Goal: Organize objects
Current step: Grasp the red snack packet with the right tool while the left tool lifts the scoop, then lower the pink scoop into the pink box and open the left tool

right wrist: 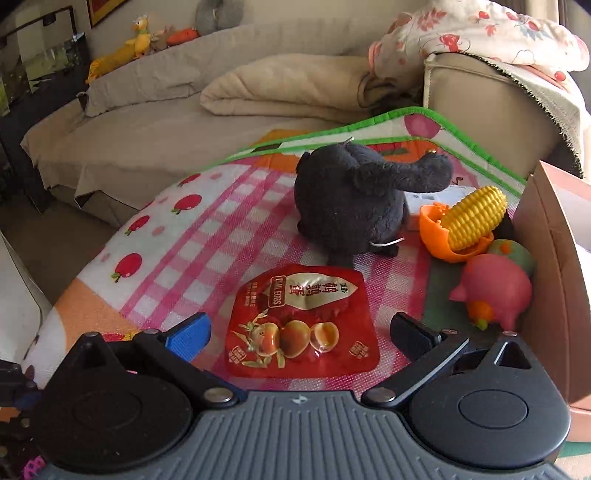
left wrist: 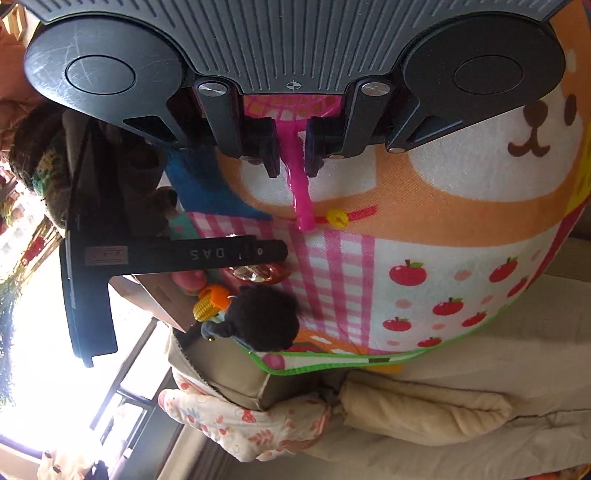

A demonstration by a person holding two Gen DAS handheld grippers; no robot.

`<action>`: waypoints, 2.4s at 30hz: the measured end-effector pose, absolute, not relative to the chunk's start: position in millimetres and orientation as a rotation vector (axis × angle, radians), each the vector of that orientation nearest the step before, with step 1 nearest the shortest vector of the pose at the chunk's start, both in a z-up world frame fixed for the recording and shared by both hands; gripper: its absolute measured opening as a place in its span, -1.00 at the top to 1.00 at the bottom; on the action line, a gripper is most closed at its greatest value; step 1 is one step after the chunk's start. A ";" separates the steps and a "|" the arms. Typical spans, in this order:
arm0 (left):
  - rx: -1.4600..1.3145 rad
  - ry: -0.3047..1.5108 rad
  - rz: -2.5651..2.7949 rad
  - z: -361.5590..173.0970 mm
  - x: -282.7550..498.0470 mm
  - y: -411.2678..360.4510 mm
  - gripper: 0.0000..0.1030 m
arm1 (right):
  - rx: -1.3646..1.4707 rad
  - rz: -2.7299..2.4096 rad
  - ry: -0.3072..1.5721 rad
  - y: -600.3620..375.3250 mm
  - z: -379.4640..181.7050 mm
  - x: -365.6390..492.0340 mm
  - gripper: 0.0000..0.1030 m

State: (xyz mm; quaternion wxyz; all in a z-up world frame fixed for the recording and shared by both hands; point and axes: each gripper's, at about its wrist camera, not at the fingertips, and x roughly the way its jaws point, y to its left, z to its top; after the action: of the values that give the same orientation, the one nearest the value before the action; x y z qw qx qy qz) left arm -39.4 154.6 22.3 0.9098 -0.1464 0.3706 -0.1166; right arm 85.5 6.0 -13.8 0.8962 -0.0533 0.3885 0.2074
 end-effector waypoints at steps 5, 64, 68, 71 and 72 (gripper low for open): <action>-0.238 0.763 -0.241 23.4 -43.9 145.7 0.67 | -0.230 0.453 0.778 7.3 1.1 57.3 -0.50; -0.205 0.572 -0.557 78.9 124.3 -60.5 0.42 | -0.052 -0.044 0.477 -240.8 88.1 -64.0 -0.21; -0.018 0.550 -0.528 86.6 147.2 -105.8 0.41 | -0.075 -0.112 0.497 -261.2 71.1 -85.2 -0.87; 0.159 0.525 -0.452 79.6 151.6 -127.3 0.42 | -0.054 -0.132 0.580 -278.9 44.9 -96.0 -0.95; 0.163 0.545 -0.459 75.7 153.1 -127.8 0.42 | -0.053 -0.139 0.601 -282.2 37.3 -96.9 -0.96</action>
State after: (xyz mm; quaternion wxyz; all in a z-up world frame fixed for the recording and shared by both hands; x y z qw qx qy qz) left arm 153.1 -127.8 75.7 0.9339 0.0799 0.2664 -0.2246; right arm -96.9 -282.2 37.3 0.9524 -0.0258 0.2958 -0.0684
